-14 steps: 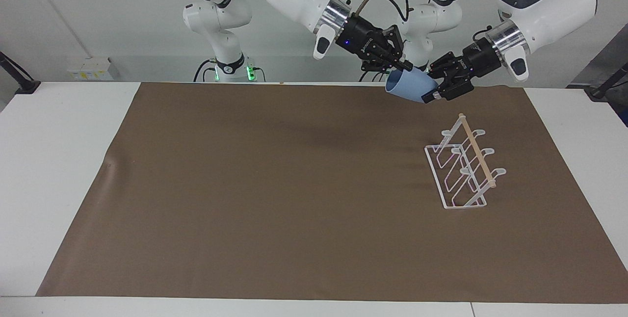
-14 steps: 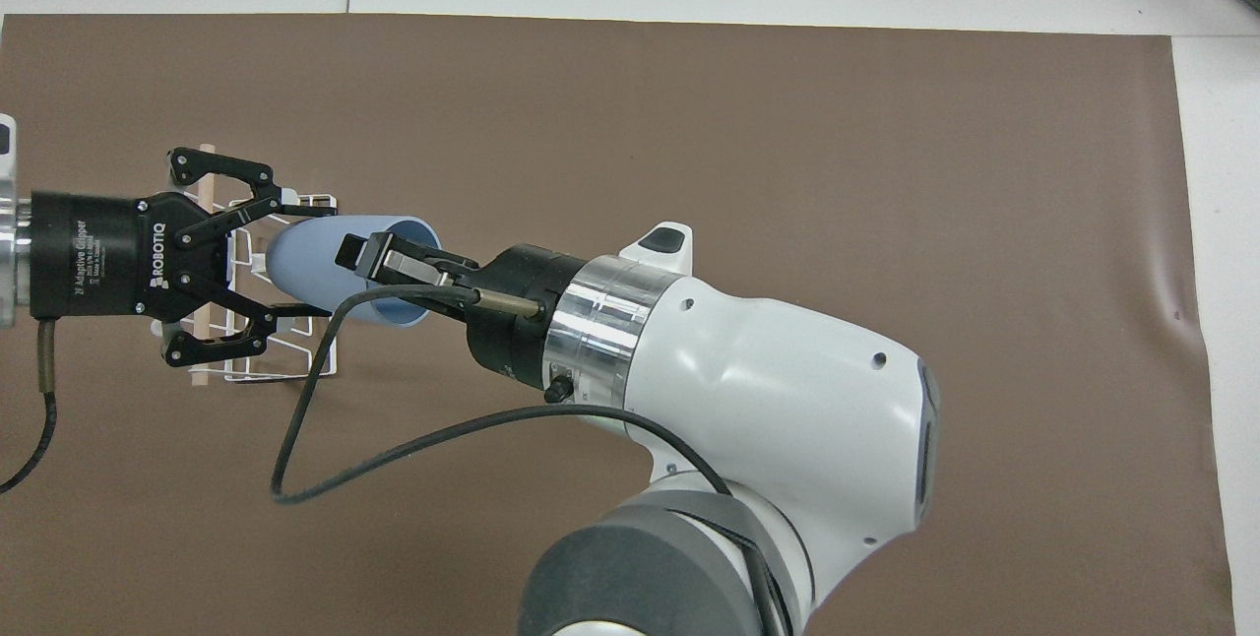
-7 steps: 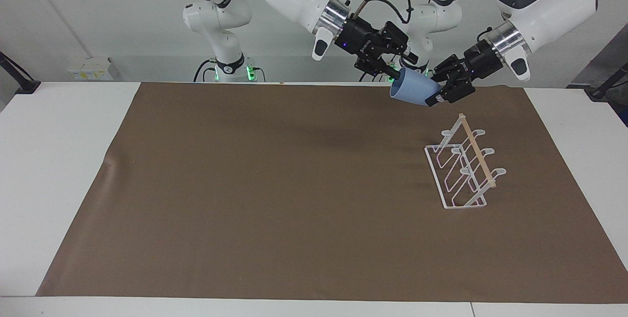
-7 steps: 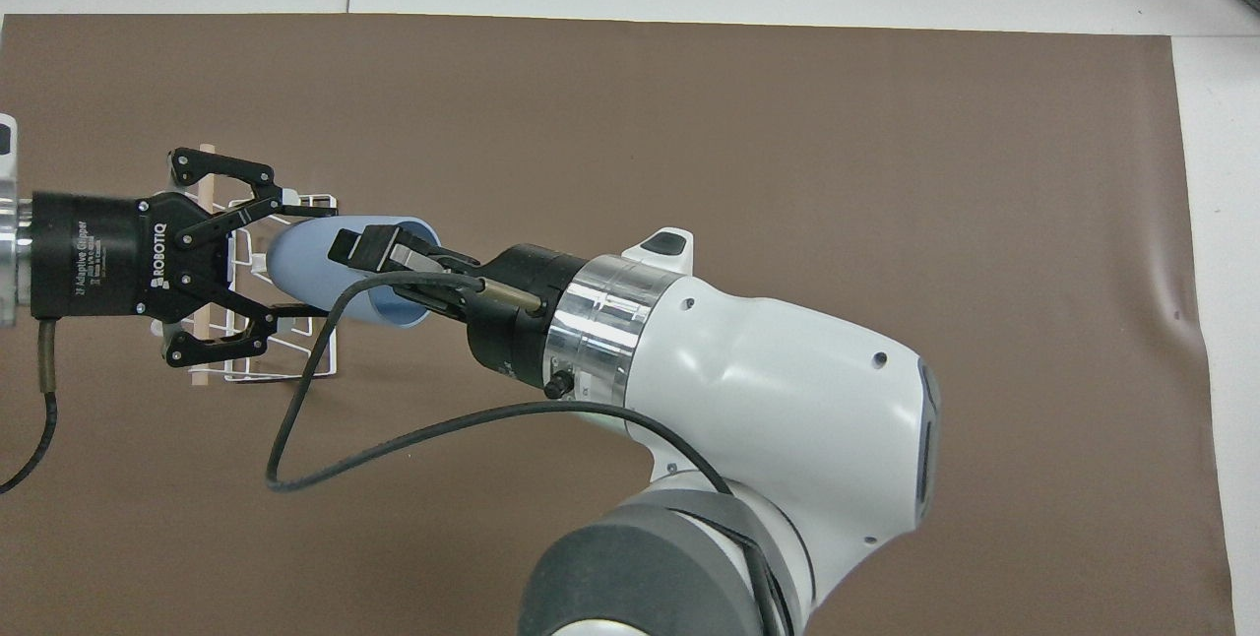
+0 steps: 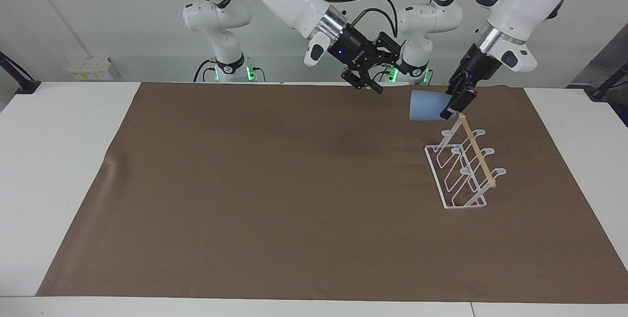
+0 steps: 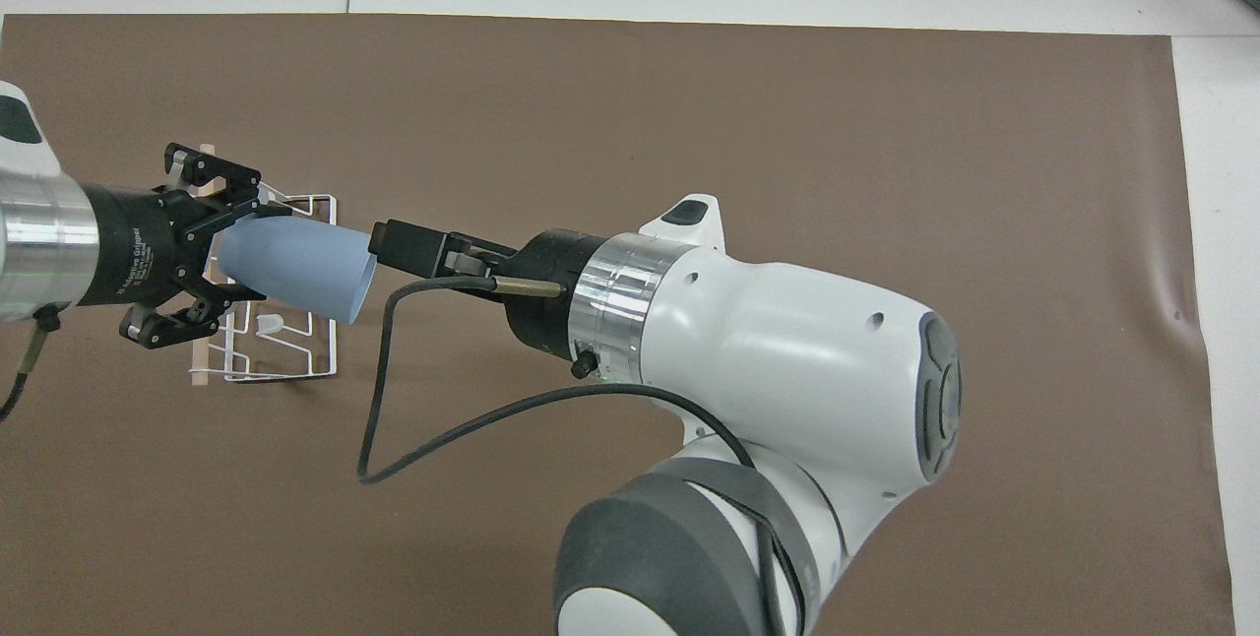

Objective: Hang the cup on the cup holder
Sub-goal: 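Grasp the cup with the left gripper while the right gripper releases and withdraws, then move the held cup with the left gripper onto a rack hook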

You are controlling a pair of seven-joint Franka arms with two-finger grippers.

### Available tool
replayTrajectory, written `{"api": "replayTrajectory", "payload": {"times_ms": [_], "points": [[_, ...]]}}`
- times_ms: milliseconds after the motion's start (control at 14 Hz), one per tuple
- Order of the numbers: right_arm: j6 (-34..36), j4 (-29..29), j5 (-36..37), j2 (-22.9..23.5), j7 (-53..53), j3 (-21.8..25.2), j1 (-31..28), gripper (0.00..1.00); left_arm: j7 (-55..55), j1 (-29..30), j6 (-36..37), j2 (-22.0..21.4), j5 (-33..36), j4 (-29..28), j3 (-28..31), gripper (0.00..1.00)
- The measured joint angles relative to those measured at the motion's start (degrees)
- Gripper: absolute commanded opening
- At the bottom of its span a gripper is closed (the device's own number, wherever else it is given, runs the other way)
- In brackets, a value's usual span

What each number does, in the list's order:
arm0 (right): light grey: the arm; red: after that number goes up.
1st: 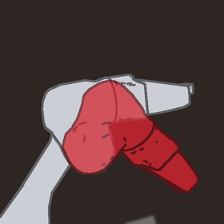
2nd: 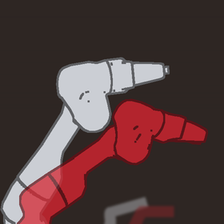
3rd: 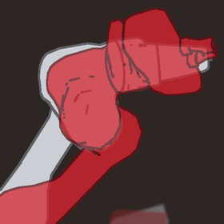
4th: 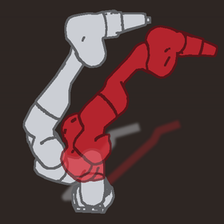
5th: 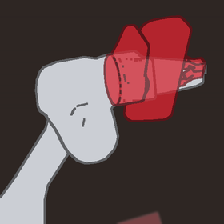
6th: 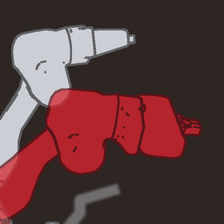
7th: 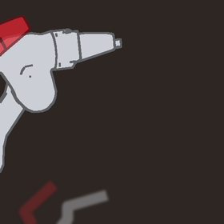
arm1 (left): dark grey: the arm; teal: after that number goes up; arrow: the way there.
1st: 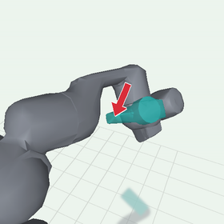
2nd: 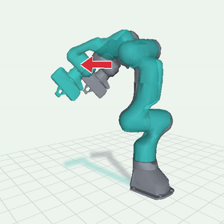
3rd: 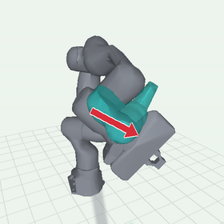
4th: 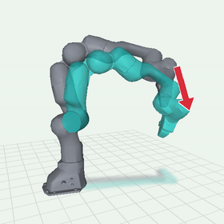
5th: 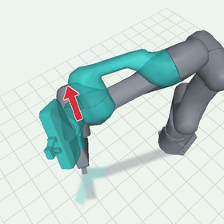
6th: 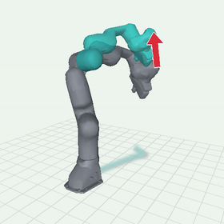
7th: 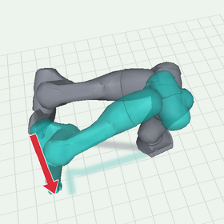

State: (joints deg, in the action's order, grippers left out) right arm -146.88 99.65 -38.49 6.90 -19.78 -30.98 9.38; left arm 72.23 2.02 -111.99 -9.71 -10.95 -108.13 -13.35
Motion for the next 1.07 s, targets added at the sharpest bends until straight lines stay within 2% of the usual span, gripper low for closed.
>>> {"api": "replayTrajectory", "payload": {"times_ms": [214, 286, 357, 500, 643, 786, 929, 1071], "points": [[8.8, -0.2, 13.2, -0.1, 8.6, 0.0, -3.3, 0.84, 0.5, -1.7, -2.7, 0.4, 13.5, -0.9, -0.1, 0.0], [12.5, -0.6, 18.1, -0.2, 11.1, 0.0, -4.0, 0.81, 0.5, -1.9, -3.8, 0.6, 18.2, -1.5, -0.1, 0.0], [16.7, -1.2, 23.4, -0.3, 12.7, 0.0, -4.6, 0.77, 0.5, -2.0, -4.8, 1.1, 22.6, -2.0, -0.1, 0.0], [24.0, -2.3, 31.2, -0.8, 13.3, 0.0, -5.1, 0.78, 1.3, -2.4, -7.1, 3.0, 30.0, -2.1, -0.1, 0.0], [29.7, -2.6, 33.6, -2.3, 13.2, 0.1, -6.5, 0.77, 4.8, -2.6, -9.7, 5.4, 37.5, -2.1, -0.1, 0.0], [34.6, -2.7, 34.0, -4.4, 13.2, 0.3, -10.6, 0.77, 11.4, -3.5, -11.5, 9.0, 46.3, -1.5, -0.1, 0.0], [39.0, -2.8, 34.3, -6.4, 13.3, 0.6, -15.4, 0.77, 14.8, -4.2, -12.1, 12.1, 50.2, 0.5, -0.2, 0.0], [43.0, -2.9, 37.4, -7.7, 13.3, 0.7, -18.3, 0.77, 15.2, -4.3, -12.1, 13.2, 52.3, 1.7, -0.1, 0.0]]}}
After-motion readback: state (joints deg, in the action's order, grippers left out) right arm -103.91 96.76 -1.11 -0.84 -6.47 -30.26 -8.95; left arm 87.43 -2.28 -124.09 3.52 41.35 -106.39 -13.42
